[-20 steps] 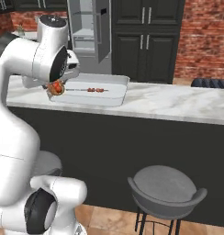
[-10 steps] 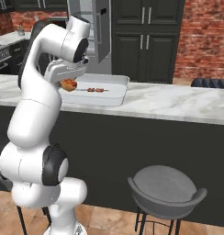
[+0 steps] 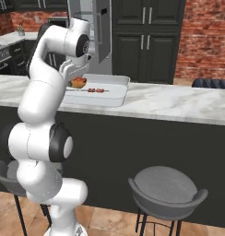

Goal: Place the cold items (cucumber and squash) from the fridge in one tupperware on the dining counter. Place the warm items (kebab skewer and hot dog) in the stove area in another tupperware.

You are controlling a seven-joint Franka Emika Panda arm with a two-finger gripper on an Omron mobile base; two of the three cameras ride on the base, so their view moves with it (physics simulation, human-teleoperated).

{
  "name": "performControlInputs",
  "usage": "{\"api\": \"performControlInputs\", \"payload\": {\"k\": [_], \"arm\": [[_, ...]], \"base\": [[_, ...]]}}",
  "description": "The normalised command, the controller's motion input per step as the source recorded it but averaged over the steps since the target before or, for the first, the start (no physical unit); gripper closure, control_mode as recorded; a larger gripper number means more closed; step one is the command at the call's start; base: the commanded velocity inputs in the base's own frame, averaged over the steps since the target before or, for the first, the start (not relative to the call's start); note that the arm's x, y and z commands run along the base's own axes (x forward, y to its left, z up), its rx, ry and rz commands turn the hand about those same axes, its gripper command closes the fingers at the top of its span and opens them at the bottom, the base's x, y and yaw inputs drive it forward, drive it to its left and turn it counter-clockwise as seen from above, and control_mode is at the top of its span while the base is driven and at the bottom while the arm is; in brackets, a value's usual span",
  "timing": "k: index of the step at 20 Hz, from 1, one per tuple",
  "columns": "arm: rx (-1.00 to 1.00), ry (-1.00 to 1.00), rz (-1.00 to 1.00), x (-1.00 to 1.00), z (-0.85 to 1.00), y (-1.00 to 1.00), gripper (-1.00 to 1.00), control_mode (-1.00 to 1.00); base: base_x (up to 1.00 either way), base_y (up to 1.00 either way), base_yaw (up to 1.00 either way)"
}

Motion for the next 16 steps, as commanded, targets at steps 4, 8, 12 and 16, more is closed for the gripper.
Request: {"api": "performControlInputs", "payload": {"k": [4,8,12,16], "arm": [[-0.03,-0.07,0.04,0.36,-0.33,0.00,1.00,-1.00],[0.00,-0.01,0.04,0.40,-0.34,0.00,1.00,-1.00],[0.00,-0.01,0.02,0.41,-0.33,0.00,1.00,-1.00],[0.00,-0.02,0.03,0.41,-0.25,0.00,1.00,-1.00]], "base": [[0.00,0.00,0.00],[0.00,0.00,0.00],[0.00,0.00,0.00],[0.00,0.00,0.00]]}}
